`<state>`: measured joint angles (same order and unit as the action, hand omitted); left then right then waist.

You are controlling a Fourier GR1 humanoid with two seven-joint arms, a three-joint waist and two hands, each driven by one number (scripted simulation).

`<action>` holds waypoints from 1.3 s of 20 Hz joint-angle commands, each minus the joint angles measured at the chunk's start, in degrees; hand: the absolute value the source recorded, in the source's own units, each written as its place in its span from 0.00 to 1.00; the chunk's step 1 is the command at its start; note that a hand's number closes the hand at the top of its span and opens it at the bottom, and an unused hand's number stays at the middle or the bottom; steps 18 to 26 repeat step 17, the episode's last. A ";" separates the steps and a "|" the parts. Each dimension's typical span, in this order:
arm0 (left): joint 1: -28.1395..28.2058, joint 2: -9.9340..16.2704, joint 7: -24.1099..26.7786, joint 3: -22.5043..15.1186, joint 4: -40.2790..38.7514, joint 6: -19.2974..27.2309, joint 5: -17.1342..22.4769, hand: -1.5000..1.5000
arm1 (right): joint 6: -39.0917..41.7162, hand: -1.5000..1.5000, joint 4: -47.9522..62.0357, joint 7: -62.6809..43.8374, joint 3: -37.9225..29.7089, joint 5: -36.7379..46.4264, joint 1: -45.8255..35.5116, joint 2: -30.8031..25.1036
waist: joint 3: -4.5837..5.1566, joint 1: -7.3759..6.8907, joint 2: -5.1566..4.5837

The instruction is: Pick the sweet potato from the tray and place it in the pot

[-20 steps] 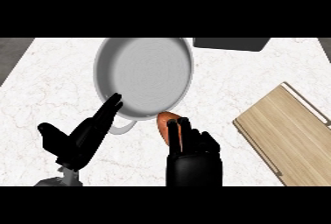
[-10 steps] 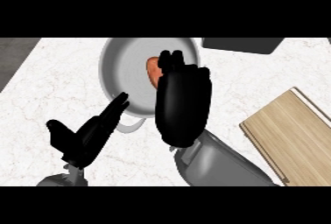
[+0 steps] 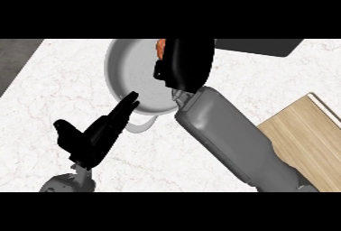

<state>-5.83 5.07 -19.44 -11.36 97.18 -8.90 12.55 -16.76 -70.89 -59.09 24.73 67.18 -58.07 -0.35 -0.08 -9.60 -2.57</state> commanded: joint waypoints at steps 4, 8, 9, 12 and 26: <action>0.32 -0.31 -1.30 -1.11 -1.37 -0.39 -0.08 0.50 | -20.28 0.00 9.48 3.09 -3.28 -8.79 -4.08 0.33 | 0.10 -0.65 -0.46; 0.82 -0.17 -1.10 -1.20 -2.15 -0.17 -0.87 0.50 | -28.42 0.00 14.19 6.85 -3.62 -12.16 -7.28 0.34 | 0.14 -0.21 -0.30; -0.70 -0.61 -1.13 -0.55 -2.16 0.09 -0.39 0.50 | -30.87 0.00 15.63 6.75 -1.51 -12.22 -7.77 0.34 | 0.18 0.19 -0.05; 2.05 -0.30 -0.26 -1.15 -2.05 -0.77 -0.32 0.50 | -35.57 0.00 21.02 7.12 -1.88 -10.53 -10.84 0.34 | 0.25 0.56 0.37; 1.46 -0.07 0.69 1.93 -3.91 1.33 -1.21 0.50 | -42.95 0.00 26.00 4.98 1.31 -12.47 -10.79 0.34 | 0.18 4.14 1.36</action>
